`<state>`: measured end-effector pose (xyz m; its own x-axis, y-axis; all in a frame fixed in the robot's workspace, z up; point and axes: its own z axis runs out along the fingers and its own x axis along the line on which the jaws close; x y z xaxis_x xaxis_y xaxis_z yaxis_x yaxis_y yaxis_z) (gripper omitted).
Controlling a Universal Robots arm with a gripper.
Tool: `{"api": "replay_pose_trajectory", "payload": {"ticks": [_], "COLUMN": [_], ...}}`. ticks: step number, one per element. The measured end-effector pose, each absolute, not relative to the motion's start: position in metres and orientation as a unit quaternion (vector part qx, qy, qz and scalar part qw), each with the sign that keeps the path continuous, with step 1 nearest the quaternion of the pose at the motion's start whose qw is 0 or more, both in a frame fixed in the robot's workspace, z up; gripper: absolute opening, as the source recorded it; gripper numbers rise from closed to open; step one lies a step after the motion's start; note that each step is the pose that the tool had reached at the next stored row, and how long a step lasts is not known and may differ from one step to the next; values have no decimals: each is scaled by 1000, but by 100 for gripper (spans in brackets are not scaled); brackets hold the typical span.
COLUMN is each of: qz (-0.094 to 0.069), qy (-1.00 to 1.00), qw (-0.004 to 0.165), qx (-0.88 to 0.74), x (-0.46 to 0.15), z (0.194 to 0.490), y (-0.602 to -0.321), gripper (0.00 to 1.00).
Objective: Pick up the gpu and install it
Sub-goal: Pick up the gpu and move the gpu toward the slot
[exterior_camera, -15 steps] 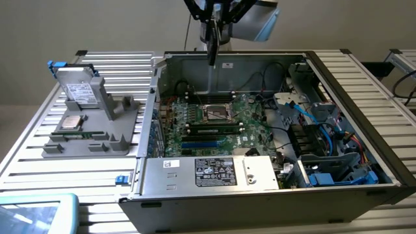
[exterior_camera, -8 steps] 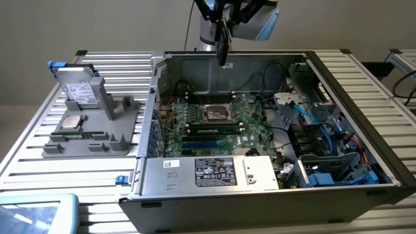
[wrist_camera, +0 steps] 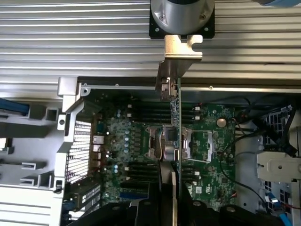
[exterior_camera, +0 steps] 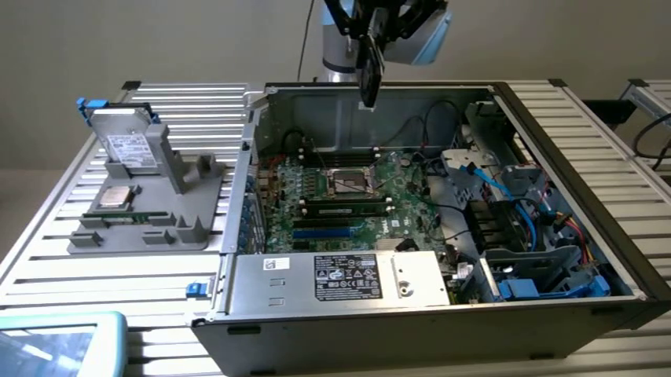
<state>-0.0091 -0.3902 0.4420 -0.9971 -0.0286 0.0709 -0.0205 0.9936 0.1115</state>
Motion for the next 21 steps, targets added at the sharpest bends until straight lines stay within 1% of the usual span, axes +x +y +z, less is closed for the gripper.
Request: {"api": "replay_pose_trajectory", "payload": {"ticks": [8, 11, 21], "qz": [-55, -59, -59], "qy": [-998, -998, -998], "qw": [35, 33, 33], "qx": [17, 18, 18], "x": [10, 11, 11], "z": [440, 440, 440], "y": [-390, -390, -390], "gripper": [27, 27, 27]}}
